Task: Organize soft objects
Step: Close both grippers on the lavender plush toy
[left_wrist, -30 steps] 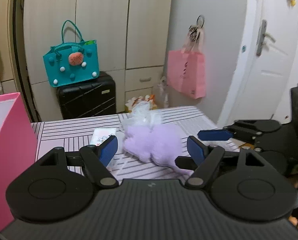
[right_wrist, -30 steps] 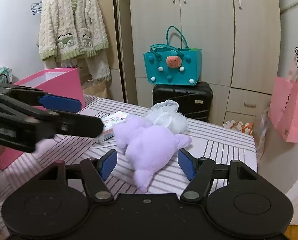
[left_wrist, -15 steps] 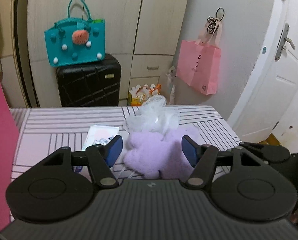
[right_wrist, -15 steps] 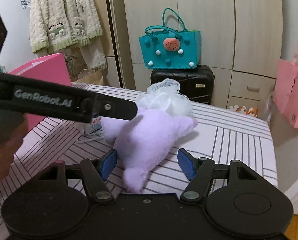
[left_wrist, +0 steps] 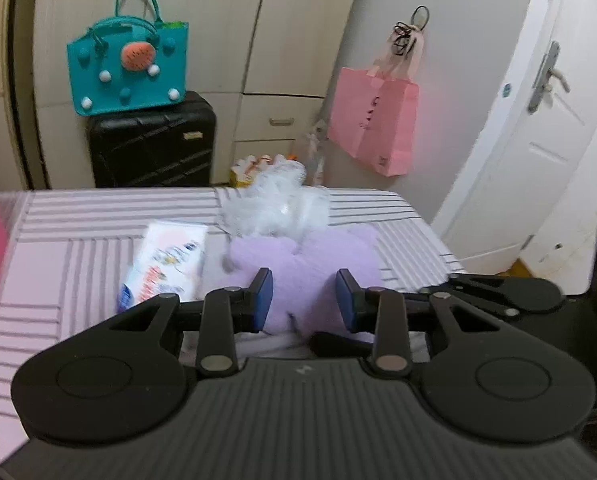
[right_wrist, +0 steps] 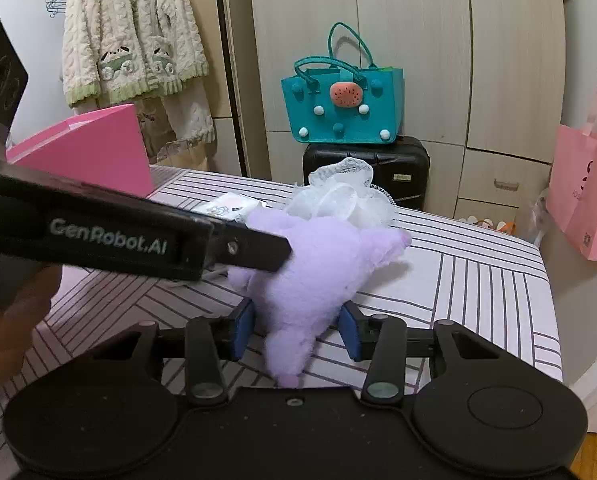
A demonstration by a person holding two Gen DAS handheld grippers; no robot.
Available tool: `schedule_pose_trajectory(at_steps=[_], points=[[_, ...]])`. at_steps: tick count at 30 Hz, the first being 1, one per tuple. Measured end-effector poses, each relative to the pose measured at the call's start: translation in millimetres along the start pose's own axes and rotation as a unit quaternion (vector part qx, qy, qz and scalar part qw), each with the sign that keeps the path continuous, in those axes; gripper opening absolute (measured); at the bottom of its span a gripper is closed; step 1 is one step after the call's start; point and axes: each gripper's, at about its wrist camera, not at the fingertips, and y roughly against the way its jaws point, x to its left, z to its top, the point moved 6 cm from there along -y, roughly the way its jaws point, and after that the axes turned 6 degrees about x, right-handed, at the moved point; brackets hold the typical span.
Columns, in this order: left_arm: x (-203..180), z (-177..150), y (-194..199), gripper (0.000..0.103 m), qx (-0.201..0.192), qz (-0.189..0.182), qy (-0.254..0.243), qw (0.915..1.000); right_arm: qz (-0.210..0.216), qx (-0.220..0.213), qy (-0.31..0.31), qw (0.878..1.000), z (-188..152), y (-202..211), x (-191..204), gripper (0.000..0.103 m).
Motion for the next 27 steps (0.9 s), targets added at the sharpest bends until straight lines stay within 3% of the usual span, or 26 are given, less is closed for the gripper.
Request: schedule_pose_trajectory(at_steps=[2,5,9,14,18,27], points=[[-5,-4,1,0.034,0.013,-0.029,0.016,0.9993,0.007,-0.003,0.0,1.0,0,4,5,0.047],[-10,-8,5,0.033,0.008,-0.012,0.005,0.9999,-0.013,0.01,0.004,1.0,-2,5,7,0.042],[-9,-9,13,0.035,0.013,-0.024,0.017,0.9995,0.009,0.009,-0.024,1.0,-4,10,1,0.036],[3,4,16,0.05,-0.011,0.005,0.016,0.9998,0.025,0.016,-0.039,0.999,-12,22,-3,0.036],[11,3,0,0.051,0.021,0.015,0.023,0.9994,0.059,0.028,-0.07,0.995,-17,25,-14,0.036],[9,-5,-1,0.044,0.023,-0.007,0.031,0.9992,0.069,0.028,-0.075,0.994,-20,23,-17,0.036]])
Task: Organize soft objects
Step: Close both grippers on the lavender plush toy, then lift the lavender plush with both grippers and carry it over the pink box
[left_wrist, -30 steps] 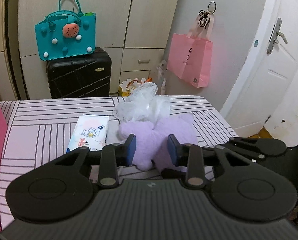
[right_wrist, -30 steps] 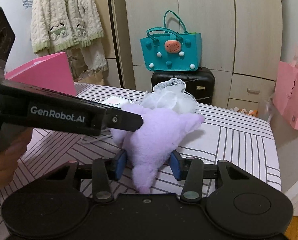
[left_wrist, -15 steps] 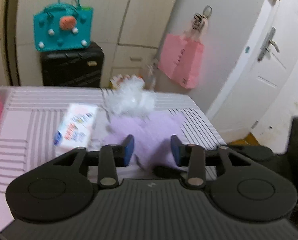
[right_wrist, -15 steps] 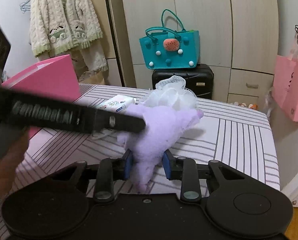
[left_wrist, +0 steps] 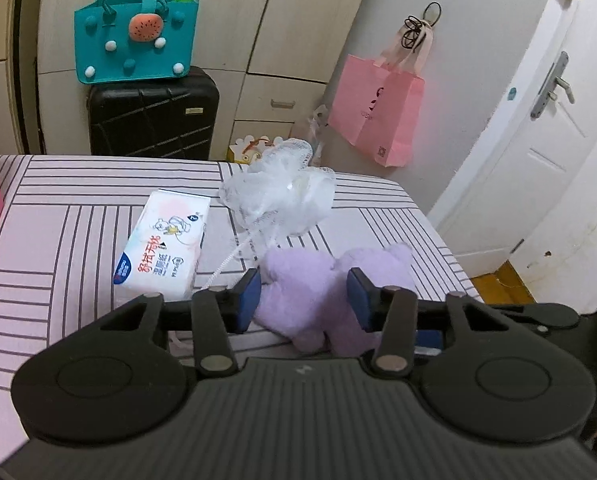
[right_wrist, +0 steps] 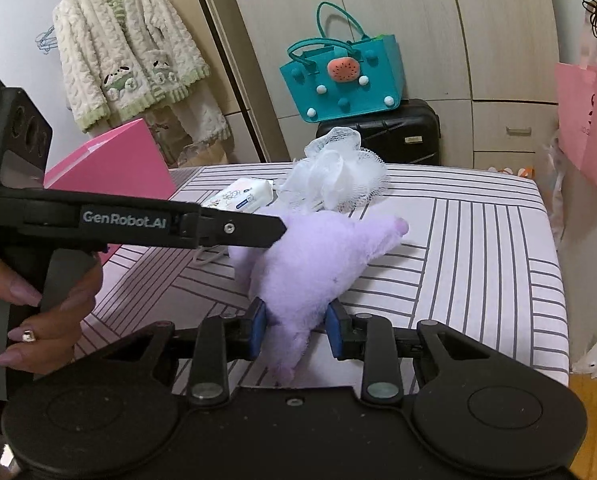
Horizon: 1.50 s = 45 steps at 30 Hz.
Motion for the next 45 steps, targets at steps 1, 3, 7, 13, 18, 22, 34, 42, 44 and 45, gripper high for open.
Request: schedule_pose_trajectory(at_steps=[1,3,7,13,18,22,34,42,44,45], points=[[-1,-1,2,0.043,-0.001,-0.002,-0.002,1.0,0.0,0.0,-0.001,1.0,0,0,0,0.036],[-3,-4,7,0.043,-0.004,-0.01,-0.003,0.9999,-0.002,0.0,0.0,1.0,-1,3,1,0.036],[-12,-10,15,0.041,0.009,-0.058,0.011,0.9982,-0.001,-0.004,0.008,1.0,-2,8,10,0.036],[-24,-19,34,0.039,0.006,-0.055,-0.004,0.9985,-0.001,-0.012,0.021,1.0,-3,26,25,0.033],[-15,-24,37,0.043,0.006,-0.031,0.003,0.9995,-0.001,0.004,0.022,1.0,-12,32,27,0.032],[-10,-28,27,0.043,0.02,-0.005,-0.008,0.9997,-0.018,0.021,0.019,0.999,-18,31,17,0.035],[-16,-23,17,0.043,0.011,0.0,-0.038,0.9992,-0.089,0.011,0.082,0.993,-14,20,9,0.069],[-18,-18,6,0.042,0.007,-0.005,-0.041,0.9991,-0.087,-0.004,0.099,0.991,-15,14,10,0.058],[-19,-18,6,0.042,0.005,-0.011,-0.046,0.9989,-0.084,-0.005,0.096,0.992,-15,15,10,0.056],[-20,-18,7,0.043,0.005,-0.015,-0.048,0.9987,-0.083,-0.004,0.095,0.992,-16,15,9,0.056]])
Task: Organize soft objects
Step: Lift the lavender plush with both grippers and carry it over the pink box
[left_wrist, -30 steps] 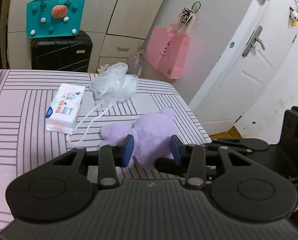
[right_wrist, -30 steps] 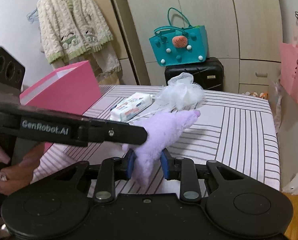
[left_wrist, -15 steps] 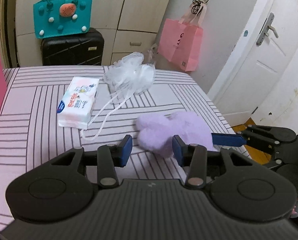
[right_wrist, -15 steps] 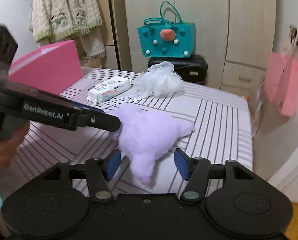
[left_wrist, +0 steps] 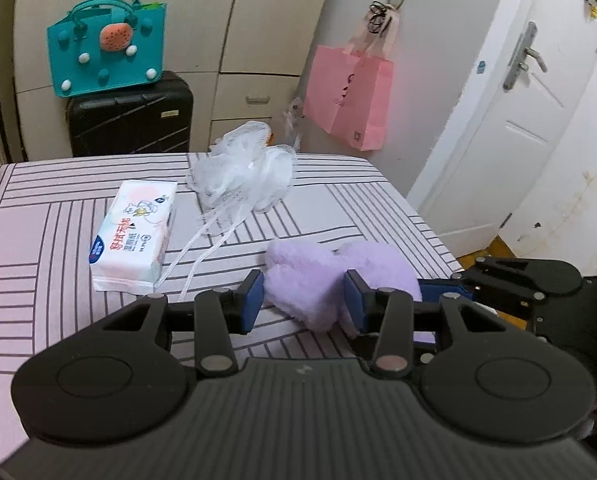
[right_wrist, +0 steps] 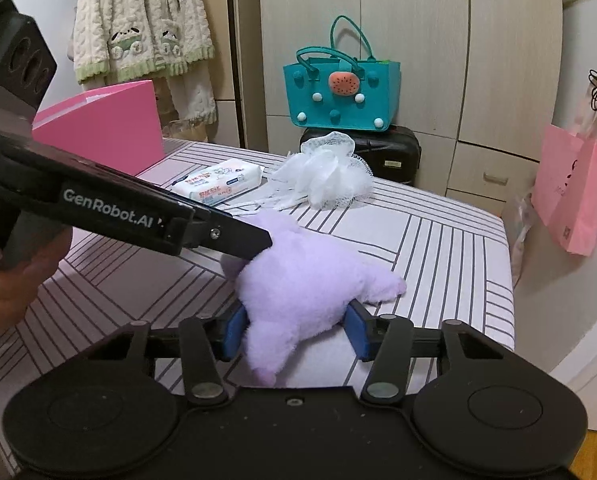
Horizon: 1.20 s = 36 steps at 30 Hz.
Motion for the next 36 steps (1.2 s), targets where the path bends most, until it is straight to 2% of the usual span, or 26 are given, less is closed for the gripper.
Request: schedule_pose_trajectory(at_steps=[7,11,20,30,36], points=[[-8,-3,15,0.044,-0.009,-0.011,-0.002,0.9999,0.003,-0.005,-0.004,1.0,-1,11,5,0.055],[-17,-8,34,0.044,-0.005,-0.006,-0.023,0.9997,0.009,-0.004,0.003,1.0,-2,26,15,0.055],[-29,-35,95,0.044,0.012,0.012,-0.059,0.9981,0.05,0.007,0.018,0.999,-9,65,56,0.055],[-35,-67,165,0.044,0.023,0.029,-0.059,0.9975,0.113,0.022,0.019,0.993,-12,105,104,0.055],[-29,-83,200,0.044,0.017,0.032,-0.049,0.9982,0.137,0.018,0.049,0.989,-8,121,130,0.055]])
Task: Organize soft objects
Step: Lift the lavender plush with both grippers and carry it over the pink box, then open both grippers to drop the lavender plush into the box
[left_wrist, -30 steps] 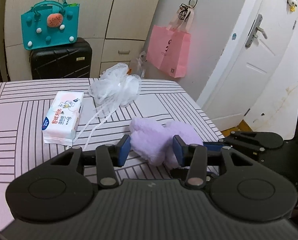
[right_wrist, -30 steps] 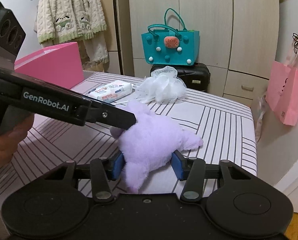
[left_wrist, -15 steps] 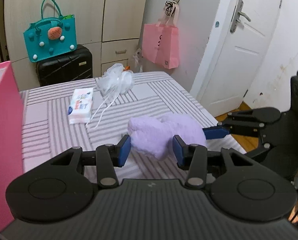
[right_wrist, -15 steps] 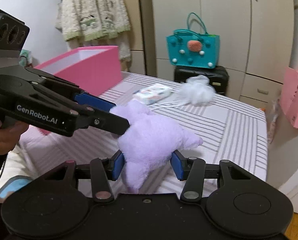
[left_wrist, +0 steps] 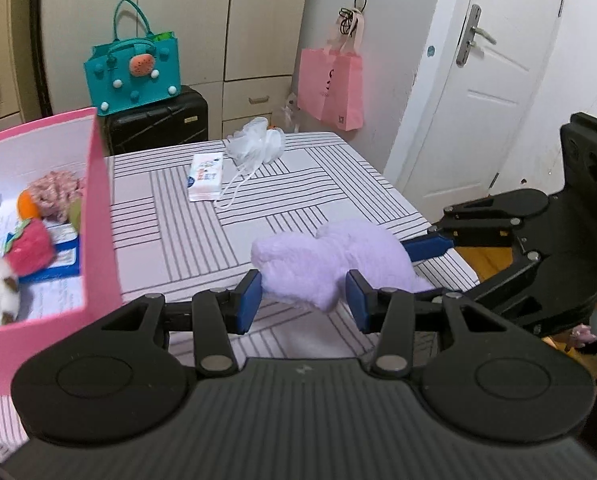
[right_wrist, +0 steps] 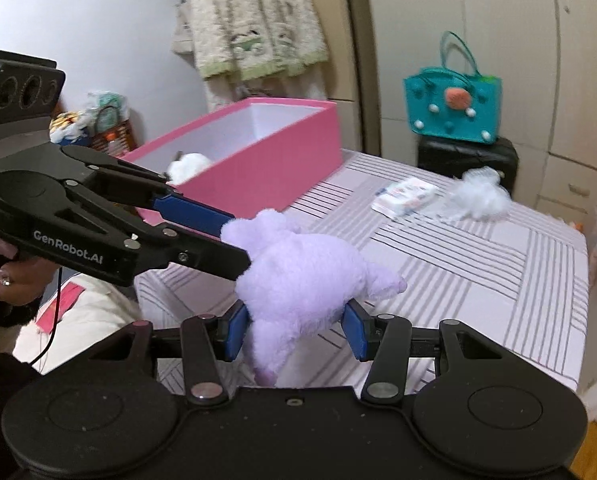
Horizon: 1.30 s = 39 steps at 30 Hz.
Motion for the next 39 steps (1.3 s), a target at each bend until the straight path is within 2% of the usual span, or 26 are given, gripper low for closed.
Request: schedule_pose_trajectory(at_steps=[6,12,20,27,34,39], points=[[15,-17,16,0.044,0.006,-0.012,0.041,0.9991,0.009,0.013,0.026,1.0,6,0,24,0.055],[32,-28,32,0.044,0.015,-0.041,0.074,0.9963,0.02,0.023,0.043,0.999,15,2,45,0.055],[40,-39,61,0.044,0.005,-0.019,0.073,0.9971,0.036,0.025,0.077,0.996,29,1,74,0.055],[65,-27,84,0.044,-0.057,0.0,0.079,0.9952,0.022,0.008,0.107,0.994,67,-6,89,0.055],[113,-9,93,0.044,-0.07,0.015,0.106,0.9918,0.019,-0.003,0.142,0.99,112,-32,102,0.055],[153,0,88,0.044,-0.067,0.023,0.135,0.9883,0.025,0.014,0.162,0.986,146,-66,105,0.055]])
